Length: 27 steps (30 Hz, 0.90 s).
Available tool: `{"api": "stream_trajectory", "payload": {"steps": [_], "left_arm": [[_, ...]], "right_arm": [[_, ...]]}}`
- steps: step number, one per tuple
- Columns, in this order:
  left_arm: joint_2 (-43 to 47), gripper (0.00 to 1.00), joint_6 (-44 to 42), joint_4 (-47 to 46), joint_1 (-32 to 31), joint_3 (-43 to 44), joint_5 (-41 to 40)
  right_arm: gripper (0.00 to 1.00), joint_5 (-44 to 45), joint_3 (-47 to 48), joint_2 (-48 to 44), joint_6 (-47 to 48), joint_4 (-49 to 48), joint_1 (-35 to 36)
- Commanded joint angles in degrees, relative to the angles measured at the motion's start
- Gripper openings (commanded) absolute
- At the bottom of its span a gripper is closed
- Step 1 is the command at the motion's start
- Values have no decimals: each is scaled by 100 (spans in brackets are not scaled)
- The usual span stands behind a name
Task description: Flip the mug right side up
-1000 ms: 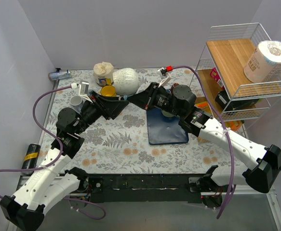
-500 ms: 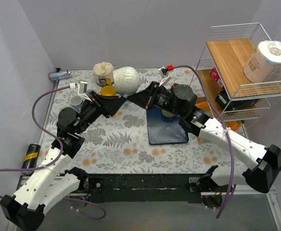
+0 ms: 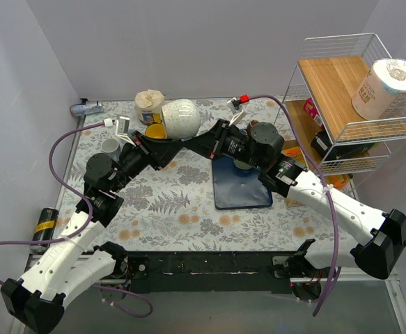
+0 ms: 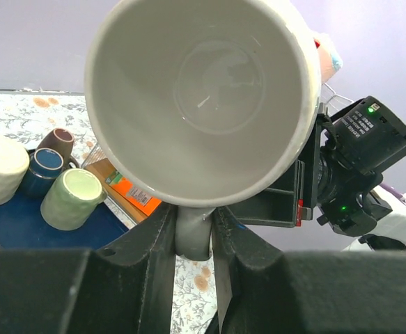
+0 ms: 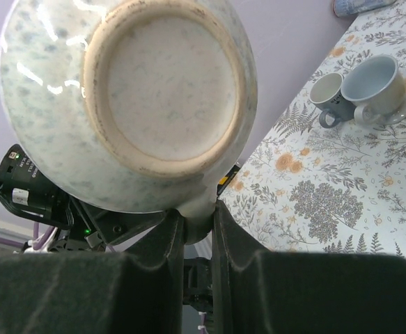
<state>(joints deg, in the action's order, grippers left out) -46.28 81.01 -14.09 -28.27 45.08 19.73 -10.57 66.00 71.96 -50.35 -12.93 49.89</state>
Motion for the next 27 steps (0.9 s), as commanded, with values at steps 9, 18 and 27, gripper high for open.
{"api": "stream_trajectory", "payload": {"steps": [9, 18, 27], "left_arm": [[198, 0, -103, 1162, -21, 502, -1023], [278, 0, -305, 1970, -29, 563, -1400], [50, 0, -438, 3991, -29, 555, -3930]], "right_arm": [[40, 872, -280, -516, 561, 430, 56], [46, 1593, -544, -912, 622, 1011, 38], [46, 2102, -676, -1237, 991, 1749, 30]]}}
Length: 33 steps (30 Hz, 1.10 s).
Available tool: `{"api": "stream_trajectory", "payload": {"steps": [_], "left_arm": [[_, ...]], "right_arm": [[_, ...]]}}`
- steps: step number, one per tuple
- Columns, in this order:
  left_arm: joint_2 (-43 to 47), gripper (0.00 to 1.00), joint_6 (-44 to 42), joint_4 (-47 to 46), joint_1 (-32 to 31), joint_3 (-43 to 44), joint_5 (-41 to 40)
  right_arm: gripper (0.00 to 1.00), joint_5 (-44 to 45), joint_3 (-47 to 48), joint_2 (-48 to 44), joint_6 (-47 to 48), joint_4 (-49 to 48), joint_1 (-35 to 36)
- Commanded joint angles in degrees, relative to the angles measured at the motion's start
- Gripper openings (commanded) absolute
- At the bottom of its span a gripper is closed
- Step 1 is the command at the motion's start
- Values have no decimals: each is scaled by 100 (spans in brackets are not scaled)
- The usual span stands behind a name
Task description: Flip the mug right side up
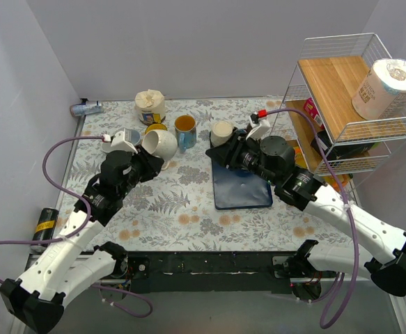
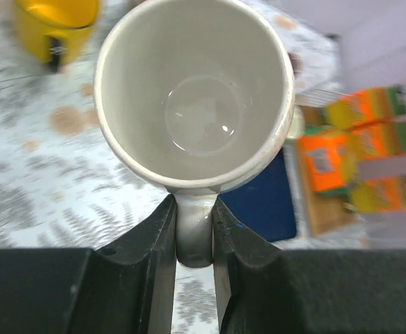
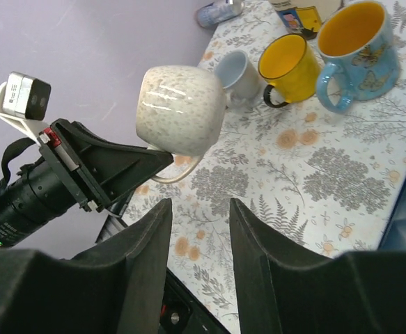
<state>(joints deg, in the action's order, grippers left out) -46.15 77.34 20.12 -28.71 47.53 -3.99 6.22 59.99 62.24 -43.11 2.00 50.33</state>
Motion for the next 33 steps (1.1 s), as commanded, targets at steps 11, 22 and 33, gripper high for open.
{"api": "stream_trajectory", "payload": {"steps": [11, 22, 33], "left_arm": [[-1150, 0, 212, 1592, 163, 301, -3266], [-1475, 0, -518, 608, 1754, -577, -2687], [-2098, 0, -720, 133, 2237, -631, -2344]], "right_arm": [[57, 661, 251, -159, 611, 1286, -251], [60, 872, -251, -538, 576, 1267, -445], [61, 899, -242, -458, 532, 1496, -524]]}}
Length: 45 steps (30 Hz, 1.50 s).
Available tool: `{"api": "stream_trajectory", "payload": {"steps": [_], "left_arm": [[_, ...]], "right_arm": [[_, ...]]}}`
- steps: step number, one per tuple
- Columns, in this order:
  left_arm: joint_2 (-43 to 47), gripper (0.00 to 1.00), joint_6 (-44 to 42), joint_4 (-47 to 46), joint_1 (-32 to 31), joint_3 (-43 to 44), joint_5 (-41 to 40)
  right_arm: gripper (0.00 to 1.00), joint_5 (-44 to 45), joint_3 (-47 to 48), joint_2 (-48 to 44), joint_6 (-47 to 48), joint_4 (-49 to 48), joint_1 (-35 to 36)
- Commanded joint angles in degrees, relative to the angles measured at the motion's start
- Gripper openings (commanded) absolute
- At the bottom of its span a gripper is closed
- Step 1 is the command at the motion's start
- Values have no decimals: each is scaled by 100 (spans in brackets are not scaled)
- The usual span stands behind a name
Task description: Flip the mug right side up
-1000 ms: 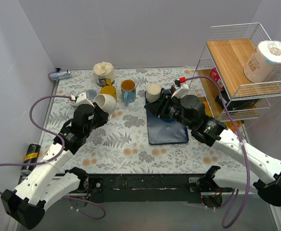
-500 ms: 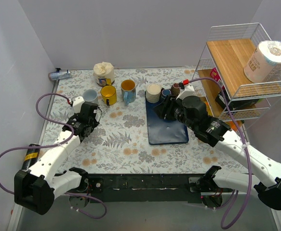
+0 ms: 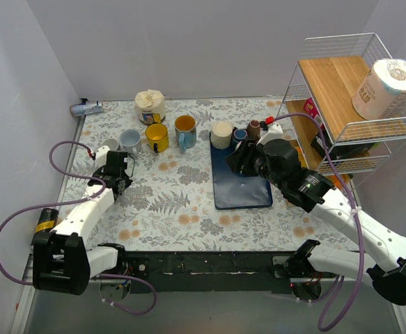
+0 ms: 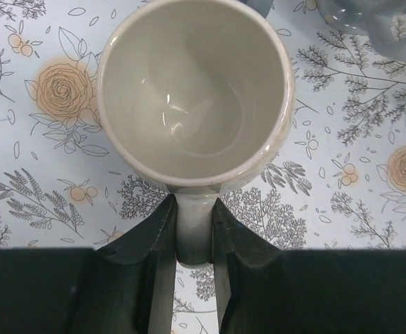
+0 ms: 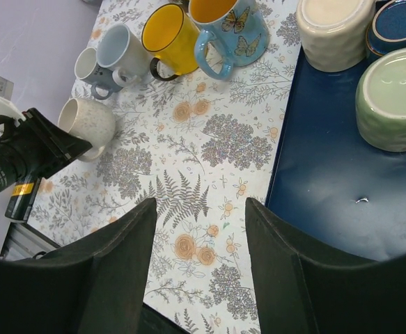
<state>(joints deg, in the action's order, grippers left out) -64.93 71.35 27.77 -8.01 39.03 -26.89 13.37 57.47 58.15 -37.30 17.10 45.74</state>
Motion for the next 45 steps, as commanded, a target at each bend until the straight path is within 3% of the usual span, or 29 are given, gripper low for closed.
{"api": "stream_trajectory", "payload": {"steps": [1, 11, 14, 15, 18, 27, 31, 32, 33, 38, 45], "left_arm": [[-274, 0, -122, -667, 203, 228, -18], [-574, 0, -165, -668, 590, 290, 352], [-522, 11, -166, -650, 599, 307, 378], [-495, 21, -148, -659, 590, 299, 395], [-381, 34, -87, -641, 590, 272, 483], [-170, 61, 124, -308, 590, 482, 589], [49, 78, 212, 113, 590, 843, 650], [76, 96, 247, 245, 590, 948, 720], [85, 98, 239, 403, 599, 1106, 843], [435, 98, 142, 1292, 599, 1765, 1221], [718, 98, 10, 1565, 590, 2171, 1950]], "right_arm": [[61, 227, 10, -67, -49, 3, -65], [61, 439, -113, -260, -93, -40, -109], [61, 448, -96, -243, -93, -58, -117], [61, 448, -79, -225, -93, -49, -118], [61, 526, -43, -190, -102, -23, -118], [62, 711, 36, -111, -41, -5, -161], [64, 694, 167, 29, 152, 100, -179], [65, 668, 203, 73, 370, 179, -179], [66, 633, 351, 213, 520, 266, -188], [69, 807, 853, 820, 1636, 803, -205], [74, 1414, 932, 1882, 4324, 715, -381]]}}
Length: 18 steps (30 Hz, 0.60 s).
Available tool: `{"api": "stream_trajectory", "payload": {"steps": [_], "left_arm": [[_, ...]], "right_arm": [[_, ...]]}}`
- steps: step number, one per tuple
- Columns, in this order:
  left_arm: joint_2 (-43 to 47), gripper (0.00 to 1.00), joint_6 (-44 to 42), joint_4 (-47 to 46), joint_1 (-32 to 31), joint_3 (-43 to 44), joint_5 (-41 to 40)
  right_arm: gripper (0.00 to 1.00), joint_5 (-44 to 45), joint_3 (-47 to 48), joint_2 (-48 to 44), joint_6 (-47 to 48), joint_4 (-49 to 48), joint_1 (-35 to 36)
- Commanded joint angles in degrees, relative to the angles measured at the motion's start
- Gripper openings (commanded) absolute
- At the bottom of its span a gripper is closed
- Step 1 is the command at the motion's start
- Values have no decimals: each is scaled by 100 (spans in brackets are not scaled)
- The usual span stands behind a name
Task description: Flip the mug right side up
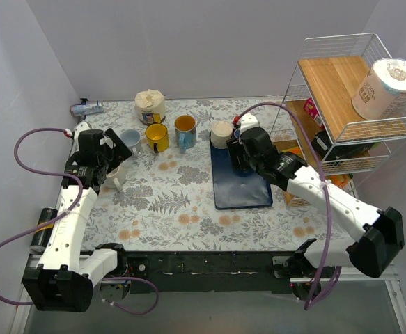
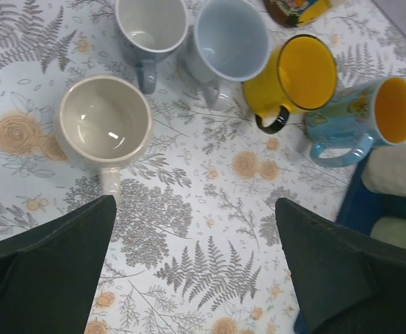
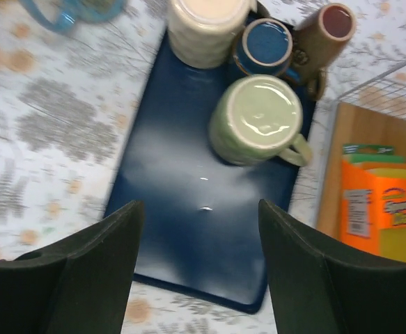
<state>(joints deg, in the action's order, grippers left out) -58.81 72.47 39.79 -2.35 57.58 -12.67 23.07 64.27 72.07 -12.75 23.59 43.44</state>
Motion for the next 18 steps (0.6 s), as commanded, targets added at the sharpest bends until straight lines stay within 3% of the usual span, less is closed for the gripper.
{"api": "stream_trajectory", "payload": {"steps": [1, 5, 10, 18], "left_arm": [[124, 98, -92, 293, 24, 324, 607], [185, 98, -57, 99, 24, 201, 994], [159, 98, -118, 20, 24, 104, 1170], [-17, 98, -180, -129, 24, 165, 1258]], "right_arm": [[74, 348, 279, 588, 2491, 162, -247], [75, -459, 454, 957, 3286, 522, -766], [74, -786, 490, 1344, 3911, 646, -1399], [74, -1384, 279, 1819, 5238, -39, -1707]]}}
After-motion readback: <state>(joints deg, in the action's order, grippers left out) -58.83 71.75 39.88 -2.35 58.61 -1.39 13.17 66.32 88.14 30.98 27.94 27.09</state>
